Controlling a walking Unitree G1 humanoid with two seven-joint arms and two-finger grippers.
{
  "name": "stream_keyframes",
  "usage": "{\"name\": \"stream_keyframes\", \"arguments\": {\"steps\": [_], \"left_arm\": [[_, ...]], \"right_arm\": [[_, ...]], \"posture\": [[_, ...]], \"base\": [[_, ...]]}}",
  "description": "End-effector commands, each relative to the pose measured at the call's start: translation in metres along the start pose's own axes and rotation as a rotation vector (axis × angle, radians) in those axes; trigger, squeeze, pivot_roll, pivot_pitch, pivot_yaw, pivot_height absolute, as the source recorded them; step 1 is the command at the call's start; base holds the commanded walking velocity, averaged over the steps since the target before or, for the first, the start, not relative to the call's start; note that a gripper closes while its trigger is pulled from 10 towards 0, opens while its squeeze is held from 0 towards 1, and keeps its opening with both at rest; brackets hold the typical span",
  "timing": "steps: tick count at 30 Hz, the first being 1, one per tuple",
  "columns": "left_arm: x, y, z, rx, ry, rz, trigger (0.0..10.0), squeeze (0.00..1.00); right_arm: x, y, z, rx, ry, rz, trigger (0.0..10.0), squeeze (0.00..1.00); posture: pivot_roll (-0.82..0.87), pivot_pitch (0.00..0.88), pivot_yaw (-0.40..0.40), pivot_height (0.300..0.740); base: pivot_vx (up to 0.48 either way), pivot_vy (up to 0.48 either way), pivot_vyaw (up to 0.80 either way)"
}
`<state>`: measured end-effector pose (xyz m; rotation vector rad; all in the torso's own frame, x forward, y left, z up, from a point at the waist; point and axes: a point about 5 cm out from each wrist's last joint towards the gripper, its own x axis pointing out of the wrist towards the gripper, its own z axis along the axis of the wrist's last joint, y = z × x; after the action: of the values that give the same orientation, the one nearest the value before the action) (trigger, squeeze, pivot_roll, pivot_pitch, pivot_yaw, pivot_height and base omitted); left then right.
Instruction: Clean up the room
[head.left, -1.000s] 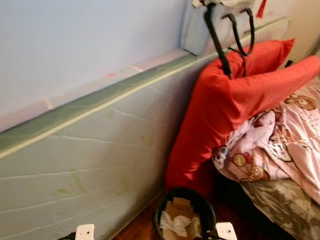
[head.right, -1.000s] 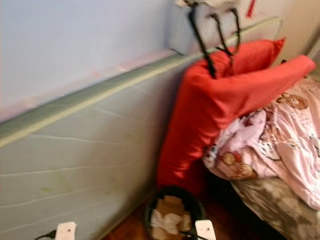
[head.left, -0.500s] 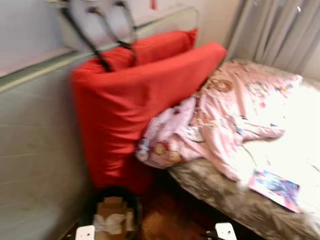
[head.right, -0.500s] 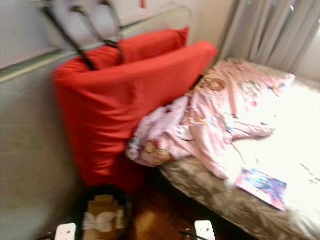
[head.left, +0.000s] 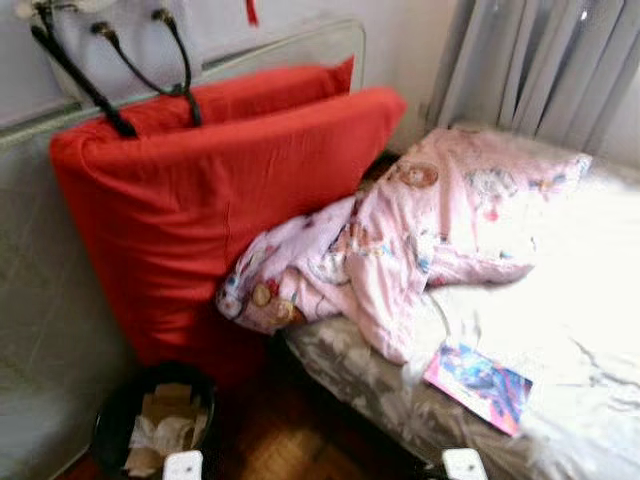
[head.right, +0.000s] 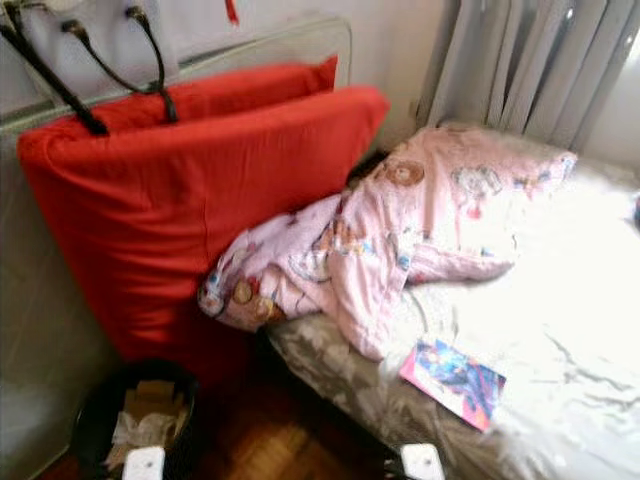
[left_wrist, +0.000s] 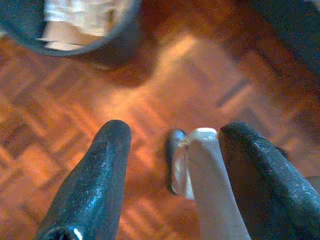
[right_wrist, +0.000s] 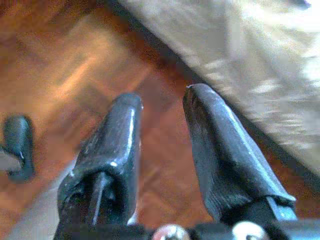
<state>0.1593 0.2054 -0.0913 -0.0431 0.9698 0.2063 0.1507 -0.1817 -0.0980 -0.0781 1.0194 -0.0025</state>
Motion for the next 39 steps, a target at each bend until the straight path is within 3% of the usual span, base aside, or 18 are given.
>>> {"name": "stream_keyframes", "arguments": {"steps": [1, 39], "left_arm": [[0.0047, 0.0216, 0.0470, 0.095, -0.109, -0.080, 10.0, 0.00], [0.0048, 0.0186, 0.0463, 0.036, -0.121, -0.066, 10.0, 0.00]], "right_arm": [[0.0025, -0.0184, 0.0315, 0.267, -0.127, 0.022, 10.0, 0.00], [0.0022, -0.0229, 0.0327, 0.227, -0.128, 0.001, 10.0, 0.00]], "posture": [[0.03, 0.000, -0.019, 0.740], [0.02, 0.000, -0.044, 0.740]], "base": [[0.000, 0.000, 0.00], [0.000, 0.000, 0.00]]}}
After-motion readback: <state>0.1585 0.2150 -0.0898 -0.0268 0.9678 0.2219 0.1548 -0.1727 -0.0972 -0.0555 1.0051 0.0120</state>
